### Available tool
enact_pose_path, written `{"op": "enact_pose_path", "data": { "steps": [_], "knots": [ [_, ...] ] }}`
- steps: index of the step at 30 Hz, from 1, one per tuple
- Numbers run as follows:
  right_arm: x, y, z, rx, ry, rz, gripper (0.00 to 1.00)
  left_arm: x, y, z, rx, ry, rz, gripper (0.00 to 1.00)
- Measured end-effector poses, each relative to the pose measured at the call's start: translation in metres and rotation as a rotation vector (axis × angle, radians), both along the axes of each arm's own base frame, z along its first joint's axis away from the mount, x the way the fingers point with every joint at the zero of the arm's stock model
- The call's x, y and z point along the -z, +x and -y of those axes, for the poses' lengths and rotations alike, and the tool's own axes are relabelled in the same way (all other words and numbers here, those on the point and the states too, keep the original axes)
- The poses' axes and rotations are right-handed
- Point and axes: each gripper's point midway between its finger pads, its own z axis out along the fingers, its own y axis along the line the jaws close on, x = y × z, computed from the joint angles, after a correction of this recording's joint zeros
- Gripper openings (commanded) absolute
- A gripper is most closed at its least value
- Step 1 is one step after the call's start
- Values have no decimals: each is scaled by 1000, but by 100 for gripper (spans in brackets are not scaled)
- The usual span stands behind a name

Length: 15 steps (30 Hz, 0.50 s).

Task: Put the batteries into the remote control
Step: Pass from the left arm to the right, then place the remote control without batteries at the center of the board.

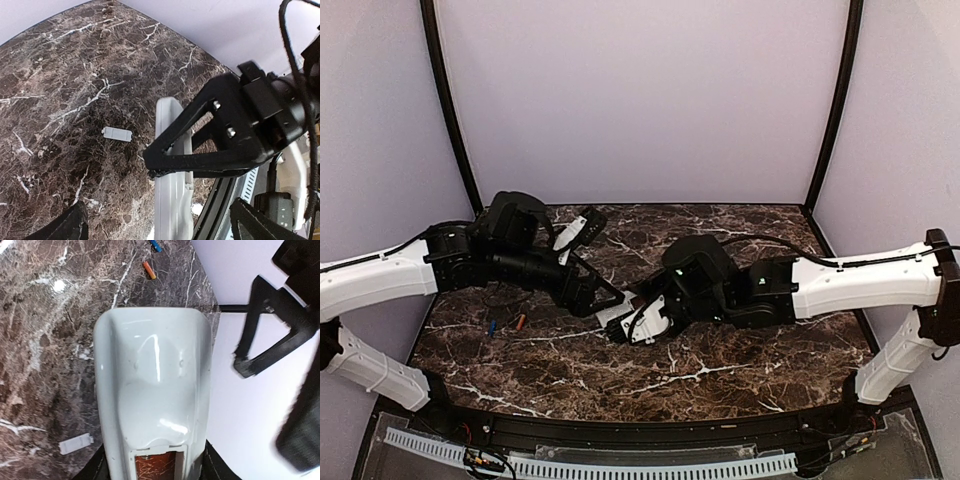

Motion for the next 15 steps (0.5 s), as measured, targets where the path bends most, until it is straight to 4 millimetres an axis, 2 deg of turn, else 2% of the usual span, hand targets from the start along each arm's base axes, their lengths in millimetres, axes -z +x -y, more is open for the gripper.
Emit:
{"op": "enact_pose_path", "data": {
  "steps": [4,7,10,12,15],
  "knots": [
    [19,-14,7,88,43,-224,20,-21,8,-13,-70,-22,77,99],
    [36,-30,6,153,80,-431,20,-42,19,-31,-165,-41,150,99],
    [63,-45,1,235,90,-637,20,-54,34,-51,-275,-53,189,98],
    [90,-53,0,300,59,-754,21,-53,48,-68,-372,-44,193,97],
    [129,-62,3,409,-16,-875,21,-35,65,-91,-497,2,178,95]
  ]
}}
